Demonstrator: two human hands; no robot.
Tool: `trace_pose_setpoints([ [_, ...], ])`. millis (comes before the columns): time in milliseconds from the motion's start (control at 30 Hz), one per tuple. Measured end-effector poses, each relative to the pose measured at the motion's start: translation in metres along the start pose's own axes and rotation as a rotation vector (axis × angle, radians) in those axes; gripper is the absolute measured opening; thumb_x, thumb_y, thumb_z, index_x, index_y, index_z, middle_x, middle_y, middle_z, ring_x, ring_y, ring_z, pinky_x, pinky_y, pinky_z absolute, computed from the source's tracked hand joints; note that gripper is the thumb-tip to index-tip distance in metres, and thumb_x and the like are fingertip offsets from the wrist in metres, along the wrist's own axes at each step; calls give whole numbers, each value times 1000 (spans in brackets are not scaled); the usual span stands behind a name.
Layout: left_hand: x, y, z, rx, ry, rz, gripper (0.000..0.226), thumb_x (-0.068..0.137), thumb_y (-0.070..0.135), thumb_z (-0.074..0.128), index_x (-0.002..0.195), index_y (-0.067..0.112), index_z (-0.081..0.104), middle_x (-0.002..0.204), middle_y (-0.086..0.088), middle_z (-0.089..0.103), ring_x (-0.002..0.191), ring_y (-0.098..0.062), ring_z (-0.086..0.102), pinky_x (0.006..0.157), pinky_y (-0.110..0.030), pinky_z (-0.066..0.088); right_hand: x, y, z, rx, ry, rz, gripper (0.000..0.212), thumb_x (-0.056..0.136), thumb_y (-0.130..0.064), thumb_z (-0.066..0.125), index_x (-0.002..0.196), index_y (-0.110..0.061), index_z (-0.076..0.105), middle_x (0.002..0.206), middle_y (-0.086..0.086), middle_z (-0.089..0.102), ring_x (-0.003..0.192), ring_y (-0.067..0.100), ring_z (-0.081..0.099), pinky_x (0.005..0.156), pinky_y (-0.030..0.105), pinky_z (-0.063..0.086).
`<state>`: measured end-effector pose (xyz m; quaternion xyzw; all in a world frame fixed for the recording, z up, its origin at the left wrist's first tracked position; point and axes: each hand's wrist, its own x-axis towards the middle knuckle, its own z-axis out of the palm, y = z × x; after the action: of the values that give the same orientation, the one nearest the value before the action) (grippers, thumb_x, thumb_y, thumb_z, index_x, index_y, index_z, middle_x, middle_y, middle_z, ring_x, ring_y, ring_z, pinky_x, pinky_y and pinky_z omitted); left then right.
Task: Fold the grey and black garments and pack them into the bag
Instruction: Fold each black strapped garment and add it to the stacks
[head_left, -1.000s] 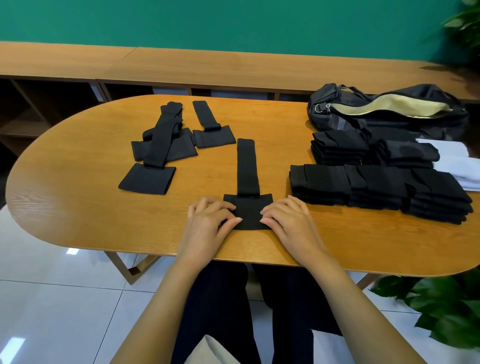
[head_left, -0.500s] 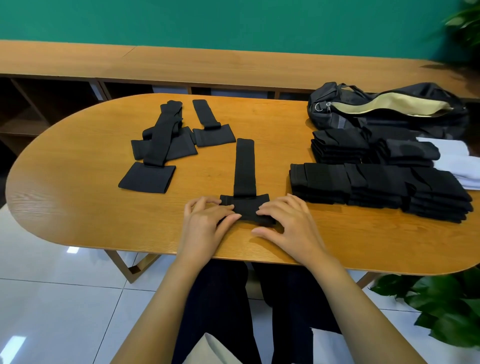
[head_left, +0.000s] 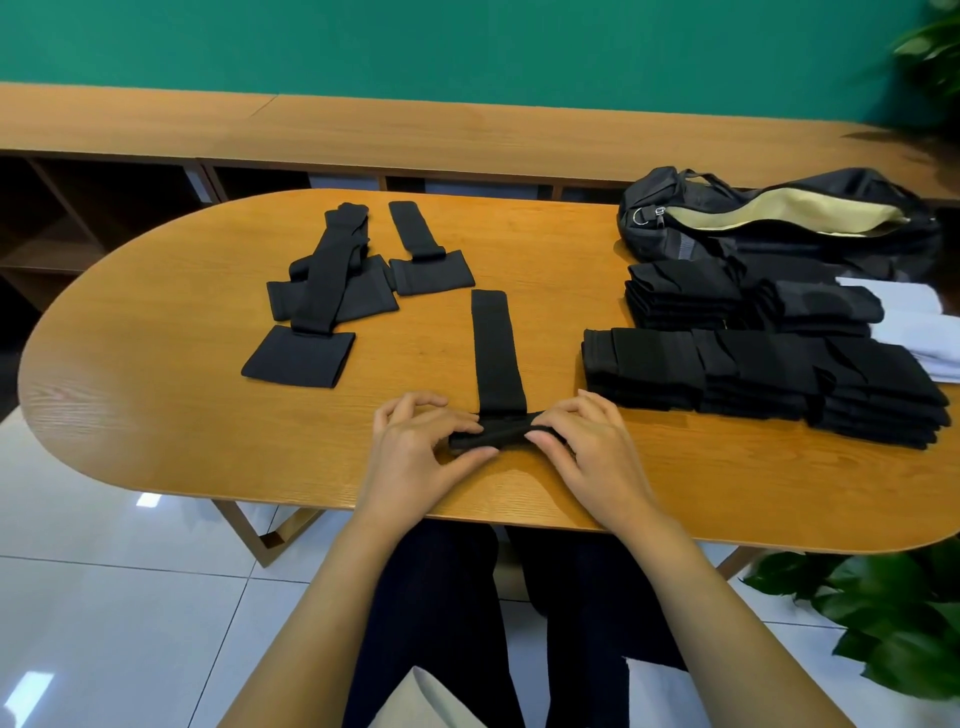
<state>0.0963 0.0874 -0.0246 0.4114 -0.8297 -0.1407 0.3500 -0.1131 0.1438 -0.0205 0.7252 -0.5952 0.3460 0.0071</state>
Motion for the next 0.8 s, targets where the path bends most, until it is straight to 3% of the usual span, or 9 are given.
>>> trace_pose_setpoints([
  [133, -1, -1, 1, -1, 43, -14, 40, 84, 57, 54, 88, 23, 74, 90, 17, 65, 108, -1, 47, 95, -36, 28, -1, -3, -3, 35, 23, 50, 26, 90, -41, 59, 96, -19, 70, 95, -9, 61, 101, -13, 26, 98, 34, 35],
  [233, -2, 1, -1, -44, 105, -65, 41, 83, 54, 59, 84, 16, 75, 92, 13, 57, 103, 12, 32, 91, -38, 32, 0, -3, -5, 11, -1, 41, 34, 85, -49, 61, 100, -21, 69, 98, -16, 57, 100, -7, 35, 91, 27, 33],
  [367, -1, 6, -4, -139, 86, -236, 53, 74, 66, 51, 90, 21, 74, 99, 11, 56, 112, -16, 37, 89, -29, 29, 1, 0, -3, -9, -52, 71, 34, 88, -43, 61, 109, -18, 69, 104, -8, 65, 106, 6, 48, 90, 30, 40],
  [500, 1, 2, -6, -80, 56, -168, 43, 77, 66, 57, 95, 29, 71, 91, 23, 56, 104, -7, 45, 93, -33, 29, -1, 2, -1, 20, -38, 160, 23, 91, -34, 61, 105, -18, 69, 100, -9, 55, 99, 9, 49, 84, 26, 38],
  [633, 1, 0, -3, -27, 98, -153, 43, 81, 60, 53, 89, 22, 71, 82, 19, 56, 92, -3, 46, 95, -37, 32, -1, 5, 1, -7, -29, 220, 28, 92, -43, 53, 95, -16, 62, 92, -10, 52, 93, 15, 53, 74, 24, 39],
  [700, 0, 0, -3, -37, 121, -170, 40, 82, 54, 60, 104, 22, 69, 81, 20, 55, 91, -5, 49, 98, -39, 33, -1, 4, 1, -22, 0, 223, 38, 90, -48, 51, 108, -16, 61, 90, -8, 56, 90, 16, 55, 74, 26, 43],
  [800, 0, 1, -3, -73, 107, -206, 60, 81, 43, 68, 136, 22, 53, 79, 18, 60, 93, -8, 53, 103, -32, 26, -1, 4, 1, -9, 24, 250, 60, 88, -50, 53, 136, -15, 51, 88, -9, 61, 89, 12, 56, 86, 24, 38],
])
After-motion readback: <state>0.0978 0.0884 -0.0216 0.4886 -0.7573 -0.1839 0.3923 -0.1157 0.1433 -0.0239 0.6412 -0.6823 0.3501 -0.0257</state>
